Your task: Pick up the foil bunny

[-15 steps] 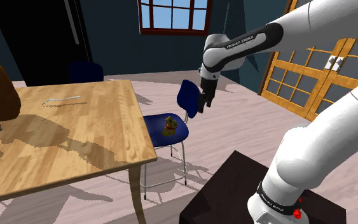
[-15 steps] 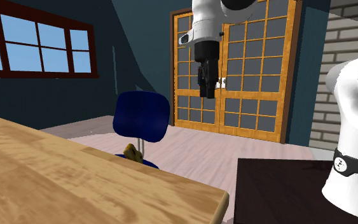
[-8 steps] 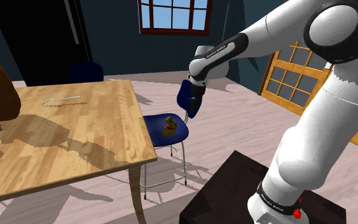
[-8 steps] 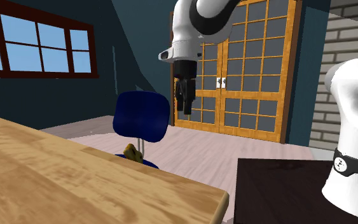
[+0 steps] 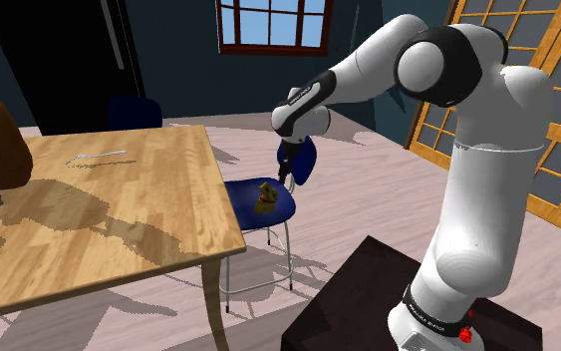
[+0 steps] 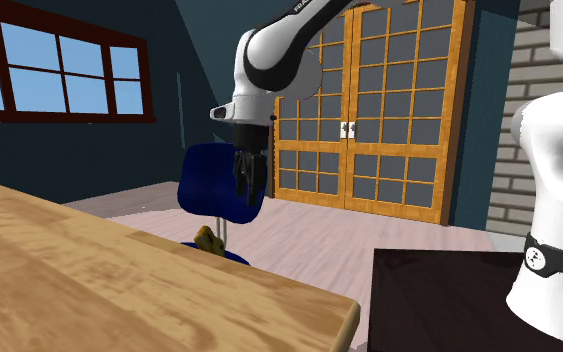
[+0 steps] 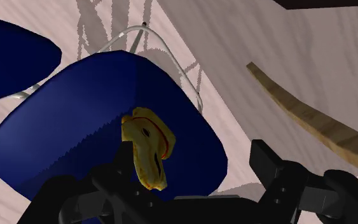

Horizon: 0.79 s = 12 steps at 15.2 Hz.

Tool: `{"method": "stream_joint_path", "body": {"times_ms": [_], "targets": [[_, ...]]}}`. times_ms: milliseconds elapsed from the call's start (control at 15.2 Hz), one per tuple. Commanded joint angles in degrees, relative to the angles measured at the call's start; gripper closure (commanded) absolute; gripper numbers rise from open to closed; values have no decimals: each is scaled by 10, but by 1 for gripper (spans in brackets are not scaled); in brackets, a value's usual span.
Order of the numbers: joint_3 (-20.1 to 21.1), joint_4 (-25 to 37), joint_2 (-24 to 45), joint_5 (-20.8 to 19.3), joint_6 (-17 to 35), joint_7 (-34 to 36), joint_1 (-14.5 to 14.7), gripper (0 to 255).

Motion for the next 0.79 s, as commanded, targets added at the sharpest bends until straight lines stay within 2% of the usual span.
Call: {"method": "stream_joint_path", "body": {"times_ms": [0, 462, 726], "targets": [[11, 43, 47, 27, 8, -40, -8, 0], [58, 187, 182, 76, 15, -131, -41, 0], [64, 185, 202, 85, 36, -140, -45, 0]]}}
